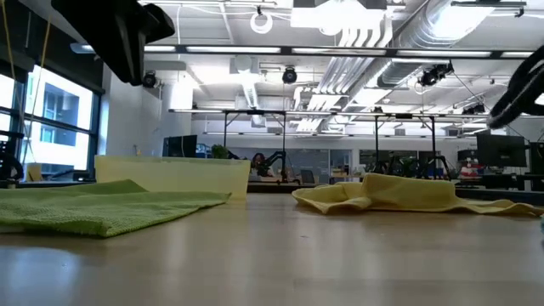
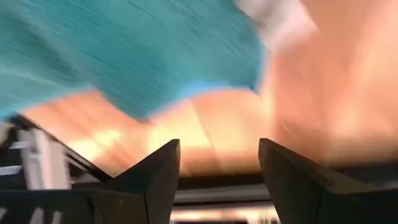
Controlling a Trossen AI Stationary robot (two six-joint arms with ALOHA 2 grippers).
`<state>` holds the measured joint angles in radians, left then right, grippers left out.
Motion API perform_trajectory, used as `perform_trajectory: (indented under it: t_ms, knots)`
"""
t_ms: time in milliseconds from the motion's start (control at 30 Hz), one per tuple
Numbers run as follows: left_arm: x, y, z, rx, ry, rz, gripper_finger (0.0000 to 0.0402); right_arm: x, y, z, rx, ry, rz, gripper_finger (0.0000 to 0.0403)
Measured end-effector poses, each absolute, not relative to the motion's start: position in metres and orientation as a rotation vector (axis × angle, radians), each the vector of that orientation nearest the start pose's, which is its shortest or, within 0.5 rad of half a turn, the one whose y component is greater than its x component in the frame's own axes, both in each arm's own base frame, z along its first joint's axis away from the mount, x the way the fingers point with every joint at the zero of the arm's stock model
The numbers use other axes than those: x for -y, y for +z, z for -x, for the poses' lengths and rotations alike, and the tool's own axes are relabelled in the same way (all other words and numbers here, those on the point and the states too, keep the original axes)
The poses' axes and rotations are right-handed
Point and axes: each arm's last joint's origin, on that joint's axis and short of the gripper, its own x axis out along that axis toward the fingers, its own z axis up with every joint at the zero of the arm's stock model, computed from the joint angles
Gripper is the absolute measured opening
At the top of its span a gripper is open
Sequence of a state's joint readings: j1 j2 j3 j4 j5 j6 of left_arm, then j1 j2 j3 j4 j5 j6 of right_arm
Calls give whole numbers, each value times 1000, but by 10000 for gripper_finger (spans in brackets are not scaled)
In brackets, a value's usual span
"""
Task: Roll microfiber towels into tight, uniform cylinder then place into a basket
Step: Adjust the blue microfiber towel, then roll the yellow microfiber towel
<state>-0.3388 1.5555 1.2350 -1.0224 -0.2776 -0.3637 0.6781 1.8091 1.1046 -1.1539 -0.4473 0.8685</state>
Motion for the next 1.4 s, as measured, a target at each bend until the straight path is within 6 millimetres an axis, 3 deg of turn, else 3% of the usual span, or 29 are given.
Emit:
perform_trajectory:
  t_ms: [133,367,500,767,967,1400]
  knots:
    - [86,254,-276,-1257,190,-89,60,-192,169,-222,-1987,-93,-295,211]
    - [83,254,-277,-1258,197,-84,60,-220,191,-269,-1392,90,-216,211]
    - [84,254,-277,-1258,196,-85,60,-233,194,-279,-1232,212,-185,211]
    - [84,254,-277,-1260,189,-91,60,-247,168,-266,-1359,210,-105,211]
    - [83,254,-277,-1257,188,-115,60,-242,152,-256,-1501,133,-20,211]
    - [83,254,-277,-1253,195,-120,60,-212,159,-215,-1923,-210,172,211]
